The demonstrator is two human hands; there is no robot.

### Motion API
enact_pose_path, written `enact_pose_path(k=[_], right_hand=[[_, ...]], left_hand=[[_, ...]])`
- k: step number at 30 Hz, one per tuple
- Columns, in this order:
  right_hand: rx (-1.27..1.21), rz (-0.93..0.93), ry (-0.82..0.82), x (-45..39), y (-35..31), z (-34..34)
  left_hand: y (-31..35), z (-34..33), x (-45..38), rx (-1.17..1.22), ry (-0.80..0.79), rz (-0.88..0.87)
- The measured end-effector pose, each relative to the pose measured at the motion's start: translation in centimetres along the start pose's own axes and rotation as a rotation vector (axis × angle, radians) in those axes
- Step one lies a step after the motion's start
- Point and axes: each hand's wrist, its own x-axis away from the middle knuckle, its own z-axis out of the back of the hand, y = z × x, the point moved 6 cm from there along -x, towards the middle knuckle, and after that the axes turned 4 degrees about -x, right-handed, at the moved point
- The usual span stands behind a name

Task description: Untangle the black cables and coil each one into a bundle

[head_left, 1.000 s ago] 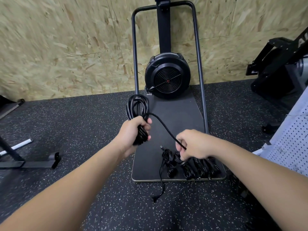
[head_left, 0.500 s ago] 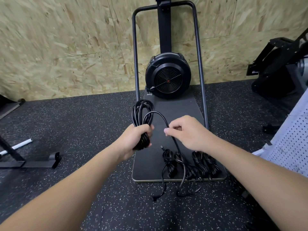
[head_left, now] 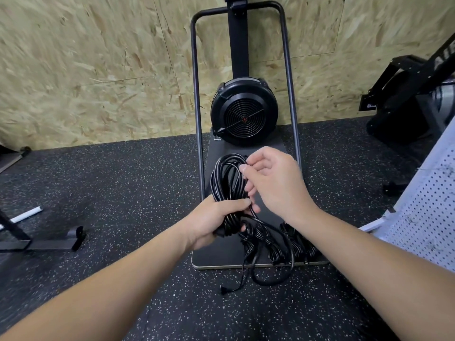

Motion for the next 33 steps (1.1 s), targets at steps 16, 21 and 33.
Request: enact_pose_path(k=[16, 21, 33], right_hand=[[-0.113, -0.639, -0.572, 2.0, 6.0, -3.6], [0.295, -0.418, -0.594, 0.8, 5.8, -1.6], [0.699, -0.305, -0.666, 1.5, 7.8, -1.4]], left_hand=[[2.5, 5.1, -0.8, -0.112, 0.354, -0.246], [2.5, 7.4, -0.6, -0.174, 0.535, -0.179], [3.6, 7.1, -0.3, -0.206, 0.591, -0.196]])
